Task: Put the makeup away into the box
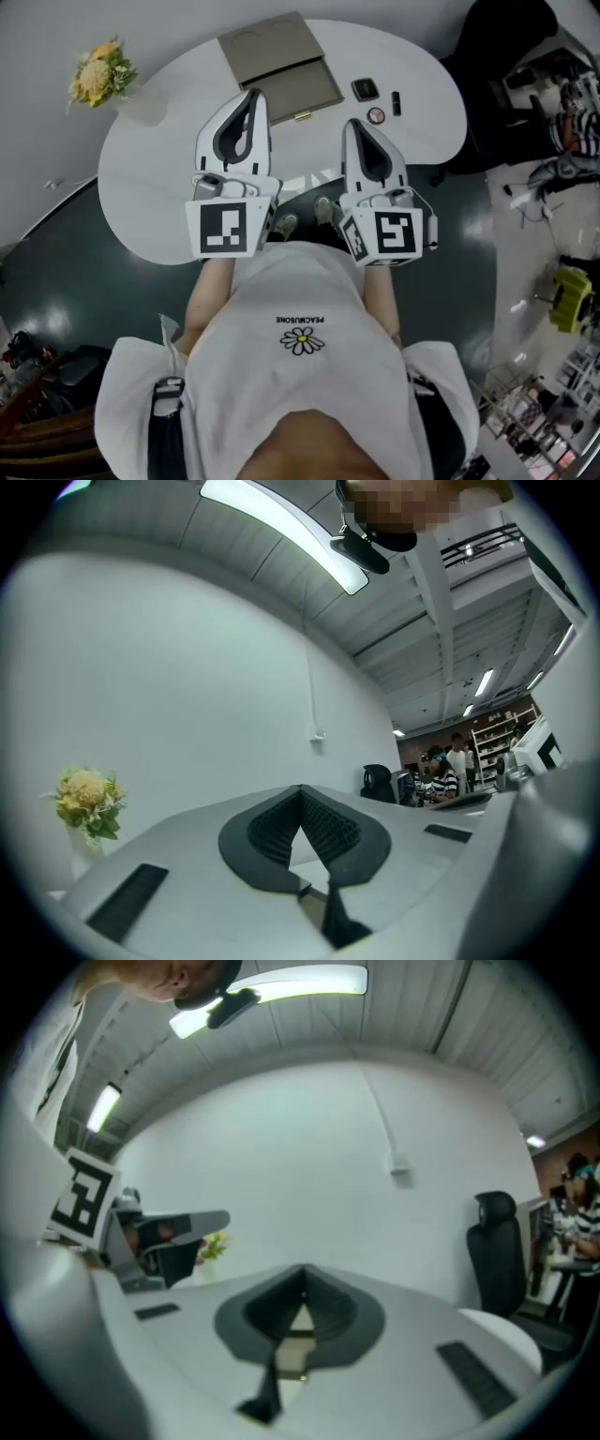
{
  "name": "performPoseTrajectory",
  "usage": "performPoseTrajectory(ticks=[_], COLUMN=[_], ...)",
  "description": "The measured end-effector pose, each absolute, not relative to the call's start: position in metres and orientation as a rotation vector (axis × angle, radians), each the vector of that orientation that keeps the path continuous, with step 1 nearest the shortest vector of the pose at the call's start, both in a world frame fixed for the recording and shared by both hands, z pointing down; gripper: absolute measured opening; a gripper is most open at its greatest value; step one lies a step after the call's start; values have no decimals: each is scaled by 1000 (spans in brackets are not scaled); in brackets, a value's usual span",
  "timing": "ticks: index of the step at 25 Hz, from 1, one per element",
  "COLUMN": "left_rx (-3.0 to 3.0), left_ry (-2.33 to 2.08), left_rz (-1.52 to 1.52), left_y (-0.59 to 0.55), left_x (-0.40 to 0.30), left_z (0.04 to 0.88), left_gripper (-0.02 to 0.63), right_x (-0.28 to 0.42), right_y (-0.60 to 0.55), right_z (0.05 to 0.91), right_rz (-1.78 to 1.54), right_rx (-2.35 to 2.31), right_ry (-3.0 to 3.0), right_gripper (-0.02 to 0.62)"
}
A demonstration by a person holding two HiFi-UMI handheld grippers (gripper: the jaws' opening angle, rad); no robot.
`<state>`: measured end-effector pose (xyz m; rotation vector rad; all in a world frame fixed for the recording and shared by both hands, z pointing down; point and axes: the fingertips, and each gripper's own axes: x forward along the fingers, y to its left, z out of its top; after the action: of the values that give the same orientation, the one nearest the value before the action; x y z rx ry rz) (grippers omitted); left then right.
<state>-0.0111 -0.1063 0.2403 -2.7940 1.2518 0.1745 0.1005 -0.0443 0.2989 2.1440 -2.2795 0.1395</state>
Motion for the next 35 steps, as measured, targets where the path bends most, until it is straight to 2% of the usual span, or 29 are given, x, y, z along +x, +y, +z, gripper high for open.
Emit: performPoseTrajectory(ticks=[15,35], left_rx=[-2601,-2638], left_ry=[1610,1599], left_rz=[223,229], left_y=[-121,-133], left_x=[-57,-13], left_z=[243,254], left_gripper=[18,20], right_x=[66,112], right_y=[-83,-87], right_z=[295,307], right_rz=[93,110], right_rx=[1847,1884], right_ry=[-2498,-2459], right_gripper=[29,31])
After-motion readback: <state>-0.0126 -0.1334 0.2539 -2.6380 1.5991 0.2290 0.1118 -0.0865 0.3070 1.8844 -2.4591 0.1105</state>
